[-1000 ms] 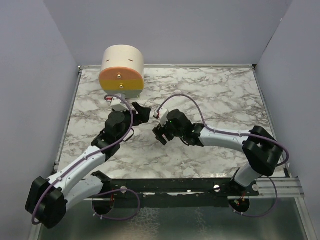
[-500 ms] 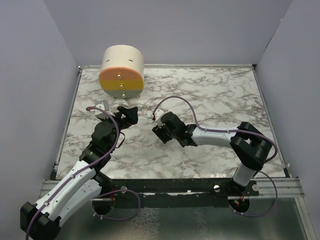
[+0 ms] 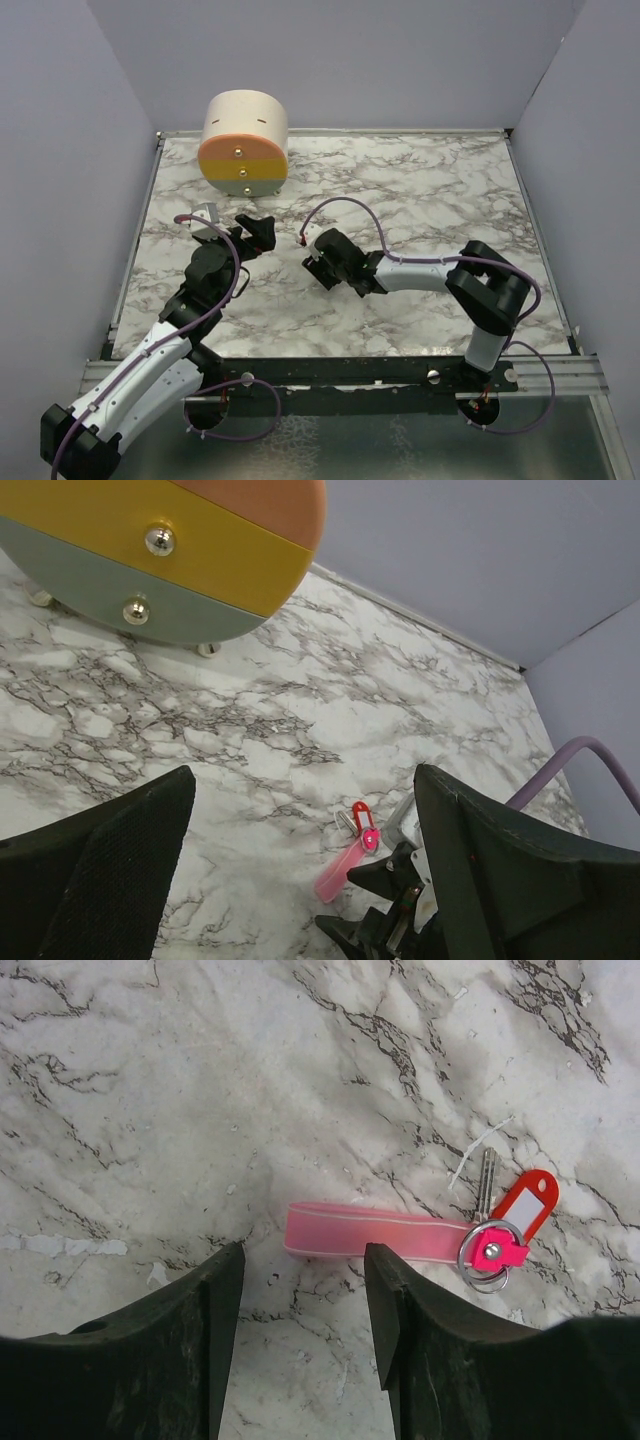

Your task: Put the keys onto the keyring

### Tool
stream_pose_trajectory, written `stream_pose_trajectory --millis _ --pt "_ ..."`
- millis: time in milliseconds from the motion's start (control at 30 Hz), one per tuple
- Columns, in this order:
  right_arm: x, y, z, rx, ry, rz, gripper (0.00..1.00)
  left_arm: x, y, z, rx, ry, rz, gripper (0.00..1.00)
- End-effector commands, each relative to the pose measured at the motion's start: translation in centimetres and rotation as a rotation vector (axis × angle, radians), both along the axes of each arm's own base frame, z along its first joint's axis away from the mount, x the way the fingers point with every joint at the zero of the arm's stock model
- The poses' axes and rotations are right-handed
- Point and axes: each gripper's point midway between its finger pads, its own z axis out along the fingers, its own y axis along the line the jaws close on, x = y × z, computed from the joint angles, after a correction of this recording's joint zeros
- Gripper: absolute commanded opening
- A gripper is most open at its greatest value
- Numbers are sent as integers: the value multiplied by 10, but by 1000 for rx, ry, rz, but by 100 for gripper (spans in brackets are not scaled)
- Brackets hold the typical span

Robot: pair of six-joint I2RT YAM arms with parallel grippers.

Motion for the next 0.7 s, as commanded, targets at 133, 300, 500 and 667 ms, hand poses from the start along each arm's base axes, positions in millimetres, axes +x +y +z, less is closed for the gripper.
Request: stream_pose_trajectory --millis 133,300,500,667 --pt "13 12 10 11 -85 -23 48 0 9 -1 13 -8 38 94" --pt "14 16 13 10 -102 -12 47 1 9 -3 13 -6 40 94" --pt "16 18 7 -3 -100 -12 41 1 9 -4 14 -4 39 94" --pt "18 17 9 -1 -110 -28 21 1 10 -5 16 -5 42 95"
